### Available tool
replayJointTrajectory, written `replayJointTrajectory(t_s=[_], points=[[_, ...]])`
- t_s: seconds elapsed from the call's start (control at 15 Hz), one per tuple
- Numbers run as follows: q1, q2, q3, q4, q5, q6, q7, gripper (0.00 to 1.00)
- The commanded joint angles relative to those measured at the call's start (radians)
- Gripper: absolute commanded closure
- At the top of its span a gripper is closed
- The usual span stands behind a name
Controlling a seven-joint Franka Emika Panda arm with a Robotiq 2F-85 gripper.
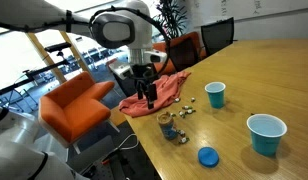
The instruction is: Put three of the sweets on the table in the cup on the left
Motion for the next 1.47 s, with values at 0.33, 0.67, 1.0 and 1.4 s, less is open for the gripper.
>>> replayJointTrajectory(t_s=[0.33, 0.67, 1.0, 1.4], points=[[-0.009, 0.024, 0.022, 0.013, 0.004, 0.024, 0.042, 0.0], [0.009, 0.154, 0.066, 0.07, 0.086, 0.283, 0.249, 0.0], [0.03, 0.36, 0.092, 0.191, 0.076, 0.542, 0.452, 0.0], [0.112, 0.592, 0.042, 0.333, -0.061, 0.662, 0.651, 0.0]])
